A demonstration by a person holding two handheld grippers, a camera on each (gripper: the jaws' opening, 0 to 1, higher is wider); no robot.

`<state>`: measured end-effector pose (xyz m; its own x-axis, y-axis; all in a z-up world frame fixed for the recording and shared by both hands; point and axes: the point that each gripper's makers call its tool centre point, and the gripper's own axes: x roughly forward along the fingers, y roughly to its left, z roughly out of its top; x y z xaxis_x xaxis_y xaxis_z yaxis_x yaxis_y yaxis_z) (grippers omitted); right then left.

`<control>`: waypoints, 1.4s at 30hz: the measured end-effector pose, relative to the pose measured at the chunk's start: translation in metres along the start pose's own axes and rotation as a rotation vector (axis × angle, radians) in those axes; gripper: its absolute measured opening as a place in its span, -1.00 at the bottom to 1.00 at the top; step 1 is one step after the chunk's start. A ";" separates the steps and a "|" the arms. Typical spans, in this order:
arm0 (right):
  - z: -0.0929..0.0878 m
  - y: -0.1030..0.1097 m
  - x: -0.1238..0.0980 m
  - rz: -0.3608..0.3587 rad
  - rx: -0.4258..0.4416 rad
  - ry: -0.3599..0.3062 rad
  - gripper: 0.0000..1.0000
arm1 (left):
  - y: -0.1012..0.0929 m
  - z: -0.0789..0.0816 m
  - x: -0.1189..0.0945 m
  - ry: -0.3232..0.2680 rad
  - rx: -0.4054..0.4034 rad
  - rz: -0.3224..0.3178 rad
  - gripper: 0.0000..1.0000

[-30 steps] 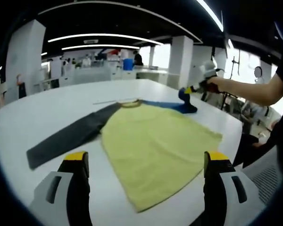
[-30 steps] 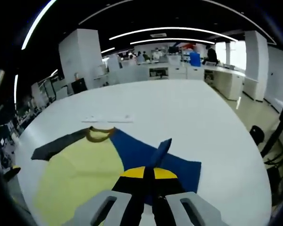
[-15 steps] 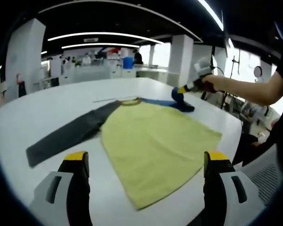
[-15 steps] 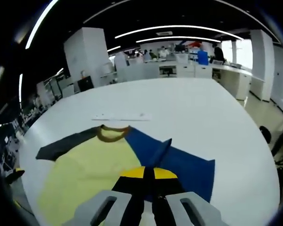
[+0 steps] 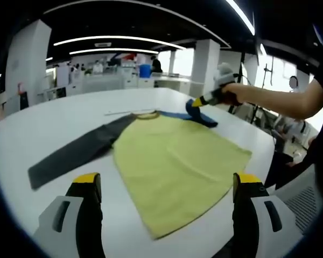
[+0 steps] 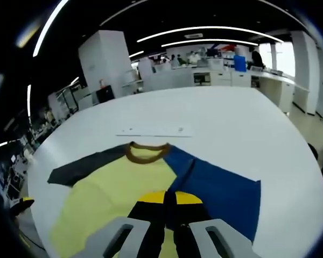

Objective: Fold the garment on the visible template until the final outline fits inside the template.

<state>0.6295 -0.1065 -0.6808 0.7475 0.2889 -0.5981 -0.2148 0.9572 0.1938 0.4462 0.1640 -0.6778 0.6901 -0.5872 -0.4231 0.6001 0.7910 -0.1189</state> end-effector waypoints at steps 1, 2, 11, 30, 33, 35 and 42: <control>-0.001 0.003 0.000 0.003 0.000 0.000 -1.00 | 0.000 -0.001 0.000 0.002 0.001 0.002 0.97; -0.002 0.007 0.001 0.010 -0.006 0.002 -1.00 | 0.001 -0.001 0.000 0.004 0.003 0.004 0.97; 0.003 0.021 0.018 0.036 -0.031 0.021 -1.00 | 0.001 -0.005 -0.001 0.013 -0.001 0.009 0.96; 0.015 0.064 0.054 0.122 -0.075 0.015 -1.00 | 0.006 -0.005 -0.005 -0.013 -0.018 0.033 0.95; 0.016 0.072 0.058 0.132 -0.074 0.021 -1.00 | 0.005 -0.006 -0.004 -0.005 -0.018 0.032 0.95; 0.017 0.079 0.061 0.140 -0.075 0.023 -1.00 | 0.005 -0.007 -0.004 0.001 -0.019 0.027 0.95; 0.019 0.103 0.066 0.169 -0.088 0.034 -1.00 | 0.007 -0.007 -0.002 0.010 -0.014 0.026 0.95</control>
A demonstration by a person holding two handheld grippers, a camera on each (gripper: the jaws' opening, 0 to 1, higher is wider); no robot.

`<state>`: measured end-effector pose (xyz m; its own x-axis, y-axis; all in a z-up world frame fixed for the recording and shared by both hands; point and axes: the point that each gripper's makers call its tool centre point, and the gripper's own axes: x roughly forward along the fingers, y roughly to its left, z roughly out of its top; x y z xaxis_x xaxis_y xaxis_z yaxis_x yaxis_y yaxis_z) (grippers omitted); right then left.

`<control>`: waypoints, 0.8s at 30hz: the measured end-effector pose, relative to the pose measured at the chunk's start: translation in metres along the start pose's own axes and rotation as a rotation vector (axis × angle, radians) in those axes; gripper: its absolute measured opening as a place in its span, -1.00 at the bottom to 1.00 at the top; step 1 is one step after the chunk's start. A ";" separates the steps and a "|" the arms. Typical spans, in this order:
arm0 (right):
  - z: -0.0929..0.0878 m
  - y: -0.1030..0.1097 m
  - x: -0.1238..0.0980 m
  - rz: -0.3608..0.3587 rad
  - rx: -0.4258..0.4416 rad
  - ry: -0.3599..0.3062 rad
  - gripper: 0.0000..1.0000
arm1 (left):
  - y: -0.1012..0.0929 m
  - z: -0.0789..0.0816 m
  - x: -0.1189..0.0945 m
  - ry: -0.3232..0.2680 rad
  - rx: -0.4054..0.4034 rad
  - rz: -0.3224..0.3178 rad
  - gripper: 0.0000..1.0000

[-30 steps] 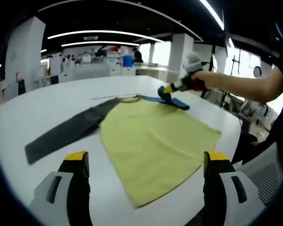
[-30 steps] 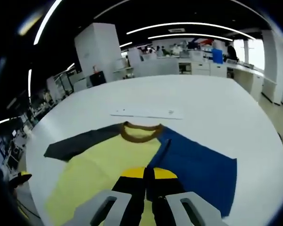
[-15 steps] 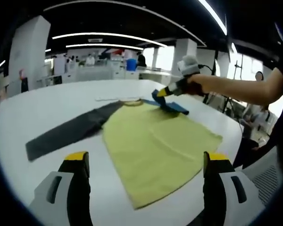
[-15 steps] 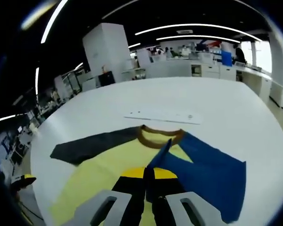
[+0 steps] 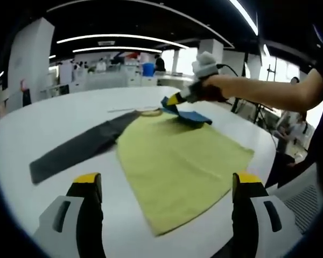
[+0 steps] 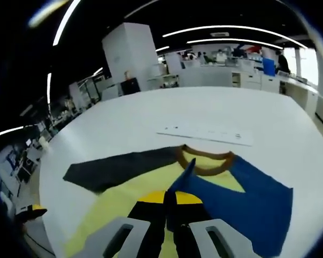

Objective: Fold the garment on the visible template until the final outline fits inside the template.

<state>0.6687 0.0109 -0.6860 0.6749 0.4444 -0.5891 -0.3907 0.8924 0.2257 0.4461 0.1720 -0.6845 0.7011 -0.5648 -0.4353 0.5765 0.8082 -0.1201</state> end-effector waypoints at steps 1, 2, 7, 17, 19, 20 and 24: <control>0.001 0.003 0.001 0.006 0.001 0.001 -1.00 | 0.001 0.000 0.000 0.000 -0.003 0.000 0.95; 0.002 0.007 0.003 0.014 -0.003 -0.001 -1.00 | 0.001 0.000 0.000 -0.001 -0.003 0.001 0.96; 0.006 0.021 0.010 0.034 -0.032 0.009 -1.00 | 0.001 -0.002 0.001 0.005 -0.005 0.001 0.96; 0.009 0.049 0.020 0.073 -0.081 0.027 -1.00 | 0.004 -0.009 -0.001 0.010 -0.024 0.011 0.96; 0.008 0.055 0.021 0.083 -0.089 0.032 -1.00 | 0.004 -0.009 -0.001 0.011 -0.022 0.013 0.96; 0.008 0.058 0.021 0.088 -0.095 0.036 -1.00 | 0.005 -0.010 -0.001 0.010 -0.023 0.014 0.96; 0.004 0.071 0.023 0.107 -0.121 0.049 -1.00 | 0.007 -0.010 -0.001 0.012 -0.024 0.019 0.96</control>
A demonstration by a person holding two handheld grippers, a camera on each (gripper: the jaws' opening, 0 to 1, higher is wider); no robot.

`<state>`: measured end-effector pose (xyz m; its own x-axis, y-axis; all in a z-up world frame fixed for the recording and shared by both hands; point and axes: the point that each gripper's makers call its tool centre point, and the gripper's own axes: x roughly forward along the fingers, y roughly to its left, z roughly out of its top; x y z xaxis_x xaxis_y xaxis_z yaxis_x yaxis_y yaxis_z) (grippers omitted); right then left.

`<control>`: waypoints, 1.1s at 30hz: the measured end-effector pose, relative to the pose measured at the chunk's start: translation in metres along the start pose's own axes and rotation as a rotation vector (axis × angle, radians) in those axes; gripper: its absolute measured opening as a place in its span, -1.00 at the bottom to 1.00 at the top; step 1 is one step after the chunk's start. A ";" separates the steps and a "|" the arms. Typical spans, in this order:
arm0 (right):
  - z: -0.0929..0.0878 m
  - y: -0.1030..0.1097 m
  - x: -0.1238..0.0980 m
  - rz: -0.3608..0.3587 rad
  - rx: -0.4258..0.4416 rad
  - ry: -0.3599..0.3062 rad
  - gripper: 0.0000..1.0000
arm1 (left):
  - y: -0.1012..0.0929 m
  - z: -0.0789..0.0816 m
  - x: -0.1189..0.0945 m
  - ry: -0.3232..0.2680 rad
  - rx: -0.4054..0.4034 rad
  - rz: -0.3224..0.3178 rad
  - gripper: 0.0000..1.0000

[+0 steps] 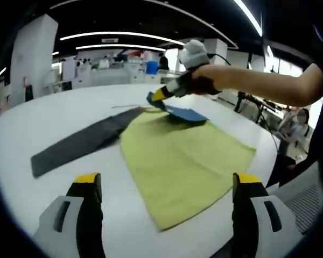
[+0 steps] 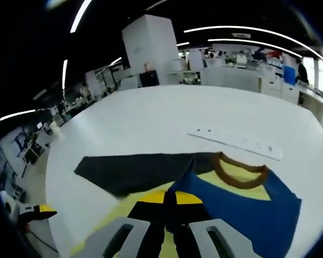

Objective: Fold the garment on the visible template until the final outline fits inside the template.

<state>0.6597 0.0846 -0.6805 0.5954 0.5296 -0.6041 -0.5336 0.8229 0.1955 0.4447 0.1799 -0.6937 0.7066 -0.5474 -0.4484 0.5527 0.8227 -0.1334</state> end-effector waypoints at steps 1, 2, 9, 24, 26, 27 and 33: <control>0.000 0.002 0.000 0.003 -0.003 0.001 -1.00 | 0.001 0.000 0.000 0.000 -0.001 0.002 0.96; 0.000 0.006 0.001 0.011 -0.009 0.002 -1.00 | 0.001 0.000 0.000 0.002 -0.001 0.001 0.96; -0.007 0.023 0.012 0.035 -0.050 0.032 -1.00 | 0.001 -0.001 -0.001 0.002 0.000 0.001 0.96; -0.031 0.049 0.030 0.125 -0.028 0.074 -1.00 | 0.003 -0.003 -0.007 0.006 -0.002 0.014 0.96; -0.025 0.052 0.029 0.119 -0.073 0.048 -0.88 | 0.003 -0.004 -0.007 0.007 0.000 0.021 0.96; -0.023 0.053 0.028 0.118 -0.073 0.044 -0.80 | 0.004 -0.004 -0.007 0.007 0.000 0.022 0.96; -0.014 0.060 0.019 0.160 -0.120 0.026 -0.53 | 0.007 -0.003 -0.008 0.009 0.001 0.033 0.98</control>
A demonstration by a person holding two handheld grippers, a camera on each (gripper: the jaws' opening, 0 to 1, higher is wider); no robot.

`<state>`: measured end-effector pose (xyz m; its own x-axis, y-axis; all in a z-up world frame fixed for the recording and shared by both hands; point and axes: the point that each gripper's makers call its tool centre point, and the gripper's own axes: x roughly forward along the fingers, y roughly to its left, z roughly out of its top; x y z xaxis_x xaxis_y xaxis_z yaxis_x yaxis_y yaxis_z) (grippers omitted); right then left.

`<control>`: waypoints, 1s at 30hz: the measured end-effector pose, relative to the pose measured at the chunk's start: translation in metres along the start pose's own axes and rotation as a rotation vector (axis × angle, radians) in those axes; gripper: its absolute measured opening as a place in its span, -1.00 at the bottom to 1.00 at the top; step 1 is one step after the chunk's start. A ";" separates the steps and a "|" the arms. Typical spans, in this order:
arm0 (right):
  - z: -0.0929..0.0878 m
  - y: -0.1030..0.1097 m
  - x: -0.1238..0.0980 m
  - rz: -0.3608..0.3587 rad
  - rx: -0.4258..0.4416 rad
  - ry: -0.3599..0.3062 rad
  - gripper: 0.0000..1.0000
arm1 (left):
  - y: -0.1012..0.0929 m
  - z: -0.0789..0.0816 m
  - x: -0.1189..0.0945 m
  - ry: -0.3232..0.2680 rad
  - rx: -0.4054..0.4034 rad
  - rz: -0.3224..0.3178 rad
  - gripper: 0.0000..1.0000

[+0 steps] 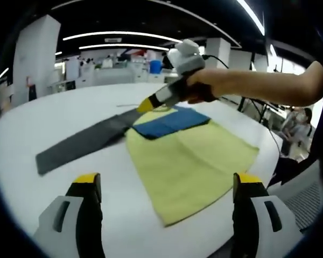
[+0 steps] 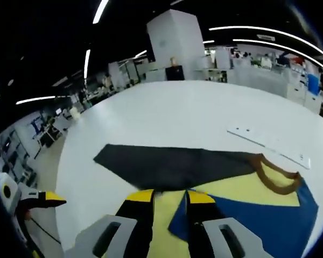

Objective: Fold the garment on the visible template until the final outline fits inside the template.

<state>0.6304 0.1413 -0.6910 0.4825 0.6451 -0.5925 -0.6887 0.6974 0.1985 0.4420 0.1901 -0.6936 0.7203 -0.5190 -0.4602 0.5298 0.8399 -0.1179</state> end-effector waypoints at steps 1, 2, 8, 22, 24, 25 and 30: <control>0.000 0.000 -0.001 0.002 -0.002 0.001 -0.46 | 0.000 0.000 0.000 0.000 0.001 0.000 0.98; 0.000 0.001 -0.002 0.015 -0.014 0.003 -0.38 | 0.000 0.001 0.000 0.000 0.002 0.001 0.98; -0.007 -0.004 -0.008 0.020 -0.022 0.023 0.12 | 0.002 0.004 0.002 -0.003 0.010 -0.001 0.98; -0.032 -0.031 -0.043 0.003 -0.004 0.037 0.62 | 0.002 0.006 0.003 0.000 0.025 0.001 0.98; -0.034 -0.039 -0.049 -0.008 0.010 0.032 0.62 | 0.002 0.006 0.003 -0.001 0.024 -0.001 0.98; -0.035 -0.042 -0.052 -0.012 0.014 0.030 0.62 | 0.002 0.006 0.004 0.001 0.024 -0.002 0.98; -0.046 -0.062 -0.068 -0.041 0.025 0.026 0.59 | 0.001 0.008 0.004 -0.001 0.027 -0.004 0.98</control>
<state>0.6156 0.0398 -0.6994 0.4956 0.6080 -0.6202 -0.6548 0.7307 0.1931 0.4490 0.1873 -0.6891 0.7186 -0.5227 -0.4586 0.5445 0.8332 -0.0963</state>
